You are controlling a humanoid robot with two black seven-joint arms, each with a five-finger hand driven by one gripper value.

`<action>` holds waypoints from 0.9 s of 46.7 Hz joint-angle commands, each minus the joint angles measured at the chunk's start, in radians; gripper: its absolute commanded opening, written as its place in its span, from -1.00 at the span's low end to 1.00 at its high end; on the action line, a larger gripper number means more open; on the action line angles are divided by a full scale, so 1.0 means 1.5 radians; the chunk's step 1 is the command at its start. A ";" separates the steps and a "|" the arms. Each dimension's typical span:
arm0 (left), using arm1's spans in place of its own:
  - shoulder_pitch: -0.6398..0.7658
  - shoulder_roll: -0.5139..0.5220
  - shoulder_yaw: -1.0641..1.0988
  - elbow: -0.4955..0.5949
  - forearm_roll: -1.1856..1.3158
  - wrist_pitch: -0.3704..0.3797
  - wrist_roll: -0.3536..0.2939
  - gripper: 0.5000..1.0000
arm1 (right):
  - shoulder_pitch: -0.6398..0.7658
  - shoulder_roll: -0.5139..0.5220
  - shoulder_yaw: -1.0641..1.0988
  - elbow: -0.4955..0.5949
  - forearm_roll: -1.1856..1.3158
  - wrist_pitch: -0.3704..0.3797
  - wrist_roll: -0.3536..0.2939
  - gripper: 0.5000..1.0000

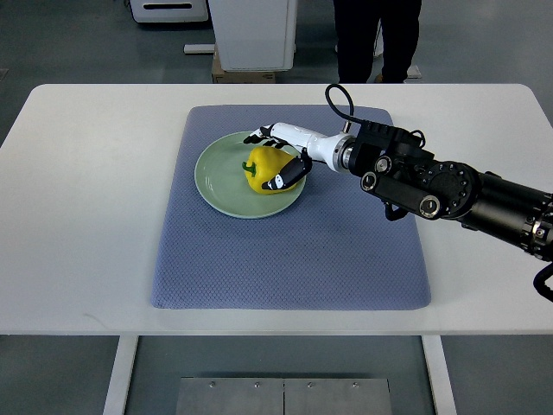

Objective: Place yellow pepper on plate with right hand
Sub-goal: 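Open the right hand and lift it off the pepper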

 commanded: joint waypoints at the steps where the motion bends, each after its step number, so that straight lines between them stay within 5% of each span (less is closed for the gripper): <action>1: 0.000 0.000 0.000 0.000 0.000 0.000 0.000 1.00 | 0.002 0.000 0.000 0.000 0.011 0.000 0.000 1.00; 16: 0.000 0.000 0.000 0.000 0.000 0.000 0.000 1.00 | 0.008 0.000 0.034 0.002 0.034 0.000 0.001 1.00; 42: 0.000 0.000 0.000 0.000 0.000 0.000 0.000 1.00 | -0.065 -0.007 0.304 -0.027 0.081 -0.001 -0.010 0.99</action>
